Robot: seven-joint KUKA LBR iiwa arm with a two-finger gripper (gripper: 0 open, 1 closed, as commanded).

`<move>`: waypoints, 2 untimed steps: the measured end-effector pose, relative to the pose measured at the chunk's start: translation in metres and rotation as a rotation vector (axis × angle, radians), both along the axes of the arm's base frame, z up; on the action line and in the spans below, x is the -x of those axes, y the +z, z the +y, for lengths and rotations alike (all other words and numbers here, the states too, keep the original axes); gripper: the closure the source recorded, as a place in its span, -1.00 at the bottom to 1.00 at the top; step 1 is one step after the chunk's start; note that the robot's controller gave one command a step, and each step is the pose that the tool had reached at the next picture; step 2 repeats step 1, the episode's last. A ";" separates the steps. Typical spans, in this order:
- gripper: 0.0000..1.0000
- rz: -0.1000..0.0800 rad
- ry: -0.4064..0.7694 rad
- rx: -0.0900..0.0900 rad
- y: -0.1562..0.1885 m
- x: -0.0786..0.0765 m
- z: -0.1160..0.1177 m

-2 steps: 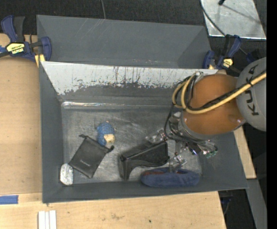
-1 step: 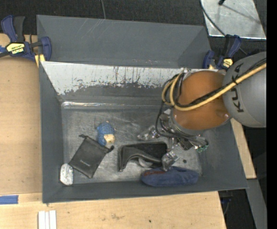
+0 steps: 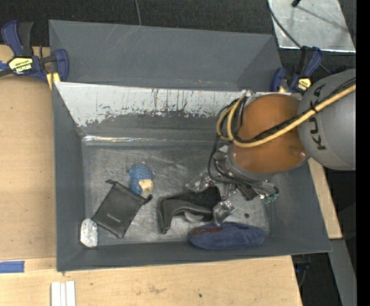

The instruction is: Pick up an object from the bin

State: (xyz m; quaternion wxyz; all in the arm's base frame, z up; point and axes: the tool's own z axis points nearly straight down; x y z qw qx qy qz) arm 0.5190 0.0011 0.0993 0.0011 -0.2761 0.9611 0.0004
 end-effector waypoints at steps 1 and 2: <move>1.00 -0.004 0.319 0.003 0.170 -0.028 -0.023; 1.00 -0.004 0.319 0.003 0.170 -0.028 -0.023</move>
Offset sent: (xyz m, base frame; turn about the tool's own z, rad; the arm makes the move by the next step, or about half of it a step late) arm 0.0269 -0.0220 0.1686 -0.3218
